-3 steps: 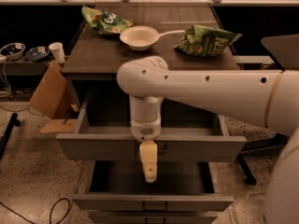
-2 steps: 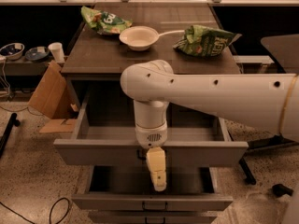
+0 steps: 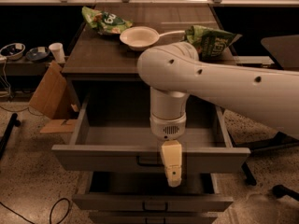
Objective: Open top drawer
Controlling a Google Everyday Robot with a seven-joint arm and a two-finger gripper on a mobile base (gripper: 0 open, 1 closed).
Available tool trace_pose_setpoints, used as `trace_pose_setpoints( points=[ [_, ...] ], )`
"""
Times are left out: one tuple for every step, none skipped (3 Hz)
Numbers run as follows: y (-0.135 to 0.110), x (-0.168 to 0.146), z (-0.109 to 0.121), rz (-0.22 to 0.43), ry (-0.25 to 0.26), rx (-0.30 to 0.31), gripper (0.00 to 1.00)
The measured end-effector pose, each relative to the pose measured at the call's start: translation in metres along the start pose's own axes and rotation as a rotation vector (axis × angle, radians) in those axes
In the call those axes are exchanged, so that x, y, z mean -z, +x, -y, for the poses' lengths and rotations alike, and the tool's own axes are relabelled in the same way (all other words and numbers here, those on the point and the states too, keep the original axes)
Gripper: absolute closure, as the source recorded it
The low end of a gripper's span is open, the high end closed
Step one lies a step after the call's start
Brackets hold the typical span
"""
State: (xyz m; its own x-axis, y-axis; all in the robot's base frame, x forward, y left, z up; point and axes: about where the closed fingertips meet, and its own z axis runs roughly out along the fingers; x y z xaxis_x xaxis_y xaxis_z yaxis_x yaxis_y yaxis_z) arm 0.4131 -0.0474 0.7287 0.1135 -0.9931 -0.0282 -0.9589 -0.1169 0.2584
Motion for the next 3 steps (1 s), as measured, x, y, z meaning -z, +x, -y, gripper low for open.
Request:
trace_pose_setpoints(
  points=[
    [0.008,0.038,0.005,0.044,0.131,-0.055,0.00],
    [0.010,0.071,0.011,0.084,0.234,-0.088,0.00],
    [0.010,0.073,0.011,0.085,0.238,-0.087,0.00]
  ],
)
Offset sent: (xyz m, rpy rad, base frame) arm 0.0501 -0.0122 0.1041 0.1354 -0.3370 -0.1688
